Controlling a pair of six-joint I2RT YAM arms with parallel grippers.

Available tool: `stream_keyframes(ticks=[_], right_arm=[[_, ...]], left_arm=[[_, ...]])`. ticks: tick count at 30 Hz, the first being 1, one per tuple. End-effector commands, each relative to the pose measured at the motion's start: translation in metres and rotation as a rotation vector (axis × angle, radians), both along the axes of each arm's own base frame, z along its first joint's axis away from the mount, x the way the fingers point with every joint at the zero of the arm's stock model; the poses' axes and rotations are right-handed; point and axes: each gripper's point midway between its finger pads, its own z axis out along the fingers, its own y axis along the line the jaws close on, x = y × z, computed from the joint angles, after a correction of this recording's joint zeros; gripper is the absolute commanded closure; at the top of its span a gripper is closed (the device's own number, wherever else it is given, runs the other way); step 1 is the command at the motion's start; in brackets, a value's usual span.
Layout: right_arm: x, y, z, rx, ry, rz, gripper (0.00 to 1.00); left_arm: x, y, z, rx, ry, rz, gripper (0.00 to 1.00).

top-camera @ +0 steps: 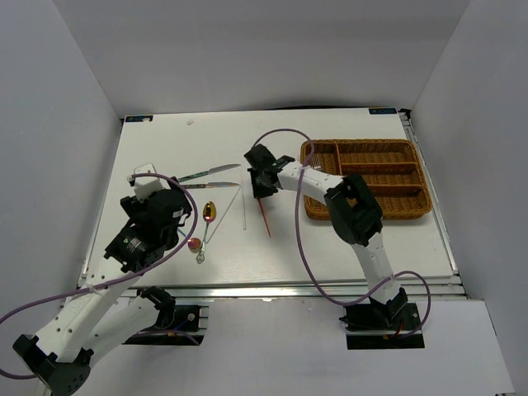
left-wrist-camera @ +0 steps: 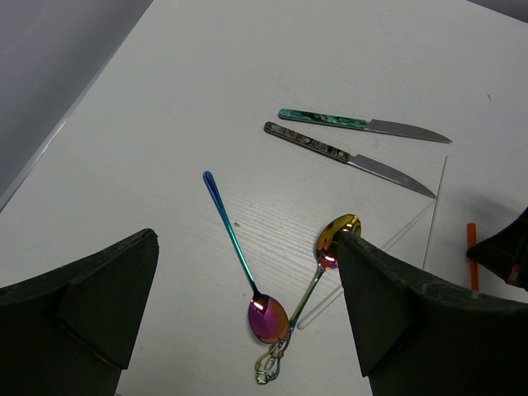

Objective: Sort the eating utensils into containers

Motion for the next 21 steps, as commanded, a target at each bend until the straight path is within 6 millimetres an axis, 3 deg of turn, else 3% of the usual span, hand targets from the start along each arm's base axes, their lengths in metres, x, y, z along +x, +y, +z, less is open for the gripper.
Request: stream_keyframes(ticks=[1, 2, 3, 4, 5, 6, 7, 8, 10, 11, 12, 13, 14, 16, 17, 21], right_arm=[[-0.002, -0.003, 0.052, 0.158, -0.008, -0.001, 1.00], [0.001, -0.005, 0.063, 0.187, -0.033, -0.012, 1.00], [0.014, -0.010, 0.097, 0.260, -0.104, -0.037, 1.00], [0.012, -0.021, 0.097, 0.279, -0.097, -0.072, 1.00], [0.024, -0.038, 0.105, 0.304, -0.117, -0.118, 1.00], [0.032, -0.044, 0.135, 0.376, -0.183, -0.139, 1.00], [0.031, -0.058, 0.128, 0.390, -0.170, -0.170, 1.00], [0.044, -0.083, 0.146, 0.440, -0.202, -0.253, 1.00], [0.058, -0.119, 0.146, 0.466, -0.249, -0.378, 1.00], [0.075, -0.153, 0.151, 0.503, -0.271, -0.502, 1.00], [0.082, -0.173, 0.163, 0.544, -0.302, -0.575, 1.00], [0.090, -0.194, 0.160, 0.579, -0.321, -0.659, 1.00], [0.103, -0.234, 0.161, 0.613, -0.345, -0.775, 1.00], [0.115, -0.272, 0.164, 0.734, -0.354, -0.964, 1.00], [0.123, -0.304, 0.158, 0.773, -0.379, -1.063, 1.00], [0.146, -0.367, 0.153, 0.925, -0.404, -1.295, 1.00]], left_arm=[[-0.001, 0.002, 0.004, -0.007, -0.017, 0.002, 0.02], [-0.001, 0.002, 0.004, -0.007, -0.017, 0.002, 0.02], [-0.001, 0.002, 0.004, -0.011, -0.020, 0.001, 0.02], [-0.001, 0.002, 0.004, -0.008, -0.019, 0.002, 0.02], [-0.001, 0.002, 0.004, -0.007, -0.018, 0.002, 0.02], [-0.001, 0.002, 0.005, -0.007, -0.020, 0.003, 0.02], [-0.001, 0.002, 0.003, -0.006, -0.016, 0.002, 0.02], [-0.001, 0.002, 0.004, -0.006, -0.017, 0.005, 0.02], [-0.001, 0.002, 0.004, -0.008, -0.020, 0.004, 0.02], [-0.001, 0.003, 0.005, -0.009, -0.021, 0.007, 0.02], [-0.001, 0.002, 0.004, -0.008, -0.020, 0.005, 0.02], [-0.001, 0.002, 0.003, -0.005, -0.017, 0.005, 0.02], [0.000, 0.002, 0.003, -0.005, -0.015, 0.003, 0.02], [0.001, 0.001, 0.002, -0.002, -0.009, 0.002, 0.02], [0.001, 0.001, 0.000, 0.003, -0.004, 0.002, 0.02], [0.003, 0.000, -0.002, 0.010, 0.006, 0.003, 0.02]])
